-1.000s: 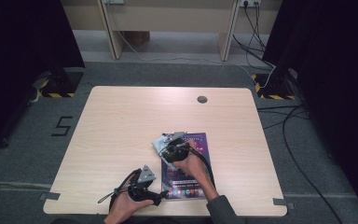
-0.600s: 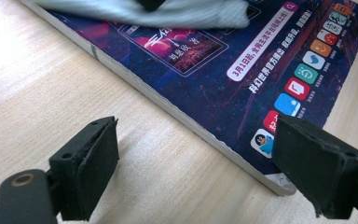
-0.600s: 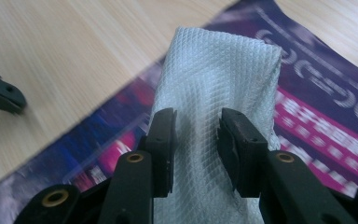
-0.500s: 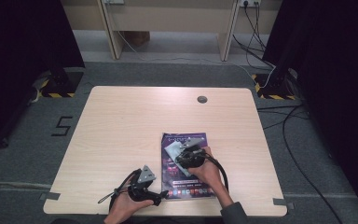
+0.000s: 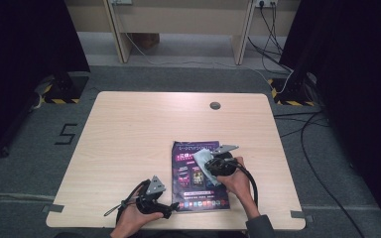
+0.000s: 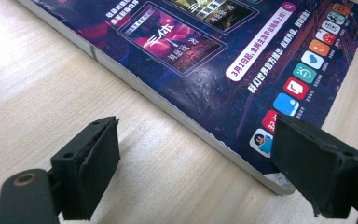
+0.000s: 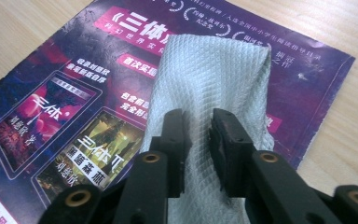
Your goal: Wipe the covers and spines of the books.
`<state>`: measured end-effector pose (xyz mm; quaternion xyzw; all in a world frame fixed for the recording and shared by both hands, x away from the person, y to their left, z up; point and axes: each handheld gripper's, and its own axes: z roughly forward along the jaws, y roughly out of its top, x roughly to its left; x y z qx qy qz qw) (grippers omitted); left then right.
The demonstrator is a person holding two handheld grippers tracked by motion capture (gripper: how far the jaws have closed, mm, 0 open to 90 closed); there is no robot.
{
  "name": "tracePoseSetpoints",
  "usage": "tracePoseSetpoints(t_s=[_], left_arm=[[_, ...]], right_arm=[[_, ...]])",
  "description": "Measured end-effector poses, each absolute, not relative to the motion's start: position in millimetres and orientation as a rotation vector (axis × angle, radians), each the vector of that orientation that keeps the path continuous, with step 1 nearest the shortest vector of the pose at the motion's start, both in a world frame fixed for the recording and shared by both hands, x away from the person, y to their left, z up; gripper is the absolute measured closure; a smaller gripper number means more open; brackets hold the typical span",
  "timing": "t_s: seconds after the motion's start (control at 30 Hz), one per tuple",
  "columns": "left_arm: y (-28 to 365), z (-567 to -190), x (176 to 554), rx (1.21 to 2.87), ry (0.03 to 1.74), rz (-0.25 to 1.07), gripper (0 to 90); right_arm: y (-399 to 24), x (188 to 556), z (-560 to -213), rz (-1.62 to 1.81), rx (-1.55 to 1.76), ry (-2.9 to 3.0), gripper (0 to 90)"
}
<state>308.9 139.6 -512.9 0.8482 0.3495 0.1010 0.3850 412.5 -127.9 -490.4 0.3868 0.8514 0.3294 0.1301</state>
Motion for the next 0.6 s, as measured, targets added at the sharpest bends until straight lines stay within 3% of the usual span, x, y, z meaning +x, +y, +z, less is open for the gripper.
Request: tracePoseSetpoints(t_s=[0.2, 0.6], left_arm=[[140, -513, 309, 2.160, 0.891, 0.252, 14.7], [140, -513, 310, 2.164, 0.888, 0.252, 14.8]], right_arm=[[-132, 412, -482, 0.962, 1.122, 2.441, 83.7], [-176, 406, -436, 1.118, 1.173, 2.250, 85.2]])
